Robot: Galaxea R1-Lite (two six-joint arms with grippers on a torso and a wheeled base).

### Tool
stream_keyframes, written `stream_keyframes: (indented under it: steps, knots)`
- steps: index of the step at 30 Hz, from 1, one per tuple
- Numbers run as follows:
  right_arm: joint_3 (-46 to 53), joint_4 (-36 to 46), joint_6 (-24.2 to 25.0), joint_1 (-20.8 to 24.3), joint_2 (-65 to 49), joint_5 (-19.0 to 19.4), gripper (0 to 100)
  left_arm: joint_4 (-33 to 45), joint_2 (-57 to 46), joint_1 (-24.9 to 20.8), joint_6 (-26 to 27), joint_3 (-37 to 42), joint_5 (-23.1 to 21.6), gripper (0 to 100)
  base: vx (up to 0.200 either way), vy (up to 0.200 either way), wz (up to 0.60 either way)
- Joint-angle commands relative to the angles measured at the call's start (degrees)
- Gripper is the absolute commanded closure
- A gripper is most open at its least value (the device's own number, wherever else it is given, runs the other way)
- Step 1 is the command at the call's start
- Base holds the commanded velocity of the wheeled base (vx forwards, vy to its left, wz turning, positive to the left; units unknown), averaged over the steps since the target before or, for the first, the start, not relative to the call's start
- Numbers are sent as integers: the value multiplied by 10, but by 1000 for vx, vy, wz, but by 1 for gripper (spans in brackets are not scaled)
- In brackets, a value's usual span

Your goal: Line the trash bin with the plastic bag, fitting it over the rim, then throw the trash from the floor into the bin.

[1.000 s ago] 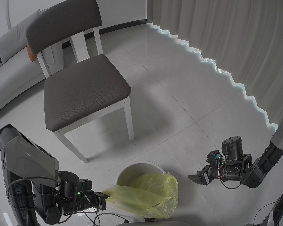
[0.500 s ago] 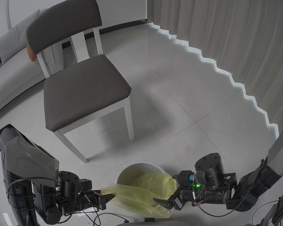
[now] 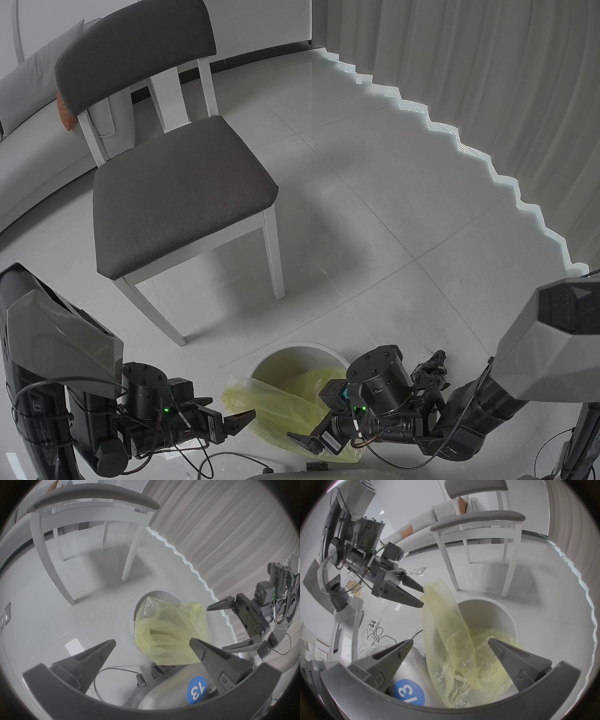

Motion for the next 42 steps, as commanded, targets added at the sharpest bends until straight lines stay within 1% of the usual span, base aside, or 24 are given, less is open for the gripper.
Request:
stream_keyframes:
  steps: [1,6,9,15,21,25,26,36,38,40,42]
  knots:
    - [-26,3,-4,-3,45,1,0,-10,-12,0,0,10,2,0,0,0,0]
    - [-66,13,-32,-31,81,3,0,-10,-29,0,-2,10,10,0,0,0,0]
    - [-89,33,-38,-43,88,8,0,-10,-39,0,-7,10,10,0,0,0,0]
    - [-123,56,-40,-48,102,9,0,-10,-46,-1,-14,10,10,0,0,0,0]
    - [-149,69,-40,-42,115,9,0,-10,-45,-1,-25,10,10,0,0,0,0]
    - [-150,78,-55,-42,115,10,0,-10,-47,0,-26,10,14,0,0,0,0]
    - [-151,78,-60,-42,115,10,100,-10,-47,0,-26,10,14,0,0,0,0]
    - [-161,80,-61,-42,111,10,100,-10,-50,-1,-27,10,14,0,0,0,0]
    - [-182,92,-61,-53,107,10,100,-10,-58,-1,-32,10,15,0,0,0,0]
    - [-216,121,-62,-70,95,10,100,-10,-67,-5,-39,10,16,0,0,0,0]
    - [-246,151,-62,-76,85,10,100,-10,-69,-8,-40,10,16,0,0,0,0]
